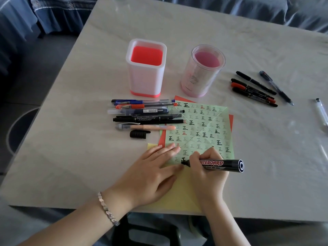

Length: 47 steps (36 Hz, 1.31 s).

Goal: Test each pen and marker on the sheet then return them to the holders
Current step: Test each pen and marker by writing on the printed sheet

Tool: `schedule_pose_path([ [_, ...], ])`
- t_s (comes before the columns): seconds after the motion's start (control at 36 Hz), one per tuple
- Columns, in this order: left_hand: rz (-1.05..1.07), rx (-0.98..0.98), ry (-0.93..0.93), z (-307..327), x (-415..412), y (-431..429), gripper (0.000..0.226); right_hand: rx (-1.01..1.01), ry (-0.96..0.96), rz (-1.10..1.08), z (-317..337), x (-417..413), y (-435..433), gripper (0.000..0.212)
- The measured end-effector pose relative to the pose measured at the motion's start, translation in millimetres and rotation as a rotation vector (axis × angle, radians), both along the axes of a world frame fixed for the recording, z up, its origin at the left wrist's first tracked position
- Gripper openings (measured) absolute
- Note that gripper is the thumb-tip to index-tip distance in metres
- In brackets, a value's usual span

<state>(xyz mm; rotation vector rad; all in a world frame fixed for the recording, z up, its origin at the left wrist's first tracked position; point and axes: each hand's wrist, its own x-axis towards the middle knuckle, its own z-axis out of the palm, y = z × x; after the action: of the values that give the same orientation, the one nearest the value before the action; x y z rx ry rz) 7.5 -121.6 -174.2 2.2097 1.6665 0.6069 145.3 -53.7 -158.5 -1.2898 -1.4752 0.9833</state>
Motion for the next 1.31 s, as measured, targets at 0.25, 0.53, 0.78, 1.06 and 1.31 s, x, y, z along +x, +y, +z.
schedule_pose_path([
  [0.25,-0.003,0.018,0.008,-0.9,0.2,0.7,0.034,0.023,-0.012,-0.128,0.1,-0.4,1.4,0.028],
  [0.53,0.047,0.074,-0.043,1.5,-0.6,0.2,0.032,-0.115,0.216,-0.245,12.2,10.3,4.2,0.031],
  [0.78,0.521,0.158,0.154,14.7,-33.1,3.2,0.034,-0.209,0.129,-0.164,28.9,37.6,12.5,0.021],
  [1.06,0.489,0.106,0.230,20.7,-43.6,9.0,0.030,-0.343,0.199,0.004,47.5,46.8,15.5,0.015],
  [1.31,0.453,-0.098,-0.548,61.7,-9.5,15.1,0.014,-0.393,0.334,0.188,74.8,33.4,9.0,0.040],
])
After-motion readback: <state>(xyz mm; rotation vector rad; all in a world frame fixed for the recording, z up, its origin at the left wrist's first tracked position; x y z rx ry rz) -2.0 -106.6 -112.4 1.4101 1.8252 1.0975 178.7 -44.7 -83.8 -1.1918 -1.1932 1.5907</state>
